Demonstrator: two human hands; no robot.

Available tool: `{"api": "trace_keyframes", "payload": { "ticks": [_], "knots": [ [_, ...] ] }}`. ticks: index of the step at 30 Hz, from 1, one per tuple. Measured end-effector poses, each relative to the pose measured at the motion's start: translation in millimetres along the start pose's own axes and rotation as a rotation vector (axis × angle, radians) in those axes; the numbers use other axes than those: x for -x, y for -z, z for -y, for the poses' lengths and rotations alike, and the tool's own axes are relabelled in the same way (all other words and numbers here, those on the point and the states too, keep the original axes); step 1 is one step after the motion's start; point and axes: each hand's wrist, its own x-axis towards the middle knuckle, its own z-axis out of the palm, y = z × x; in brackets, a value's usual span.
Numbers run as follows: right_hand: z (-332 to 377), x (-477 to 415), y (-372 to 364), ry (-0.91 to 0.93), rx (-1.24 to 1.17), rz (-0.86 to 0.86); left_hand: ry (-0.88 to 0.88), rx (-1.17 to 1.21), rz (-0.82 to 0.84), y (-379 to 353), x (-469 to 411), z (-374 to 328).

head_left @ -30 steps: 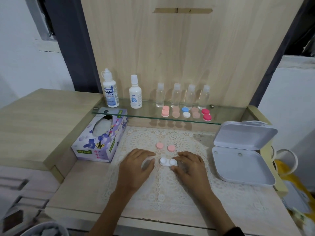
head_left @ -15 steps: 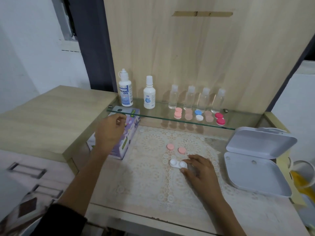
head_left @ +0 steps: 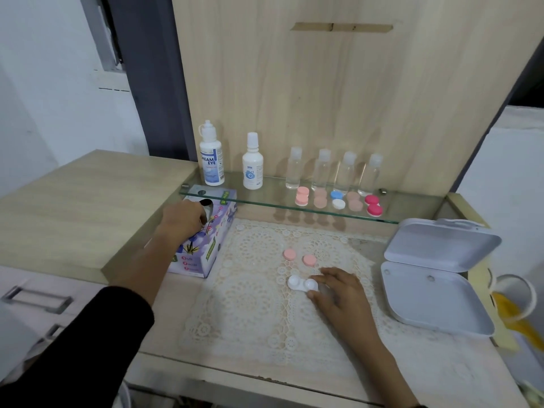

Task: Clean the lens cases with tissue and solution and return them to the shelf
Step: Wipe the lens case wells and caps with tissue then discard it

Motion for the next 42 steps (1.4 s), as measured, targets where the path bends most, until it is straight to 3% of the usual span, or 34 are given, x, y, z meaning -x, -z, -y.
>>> {"api": "trace_keyframes", "payload": {
  "ticks": [9, 30, 36, 42],
  "knots": [
    [1.2, 0.4, 1.0, -0.084, -0.103, -0.005, 0.02, -0.031, -0.014, -0.9, -0.7, -4.2],
    [15.4, 1.7, 8.3, -0.143, -0.101, 0.005, -0.185, -0.056, -0.079, -4.7, -6.7, 13.0],
    [15.2, 2.6, 8.5, -0.155, -0.106, 0.016, -0.137, -0.108, -0.108, -3.0, -0.9, 7.6],
    [15.3, 3.3, 9.6, -0.237, -0.171, 0.026, -0.141, 0.037, -0.145, -4.2, 2.0, 14.4]
  ]
}}
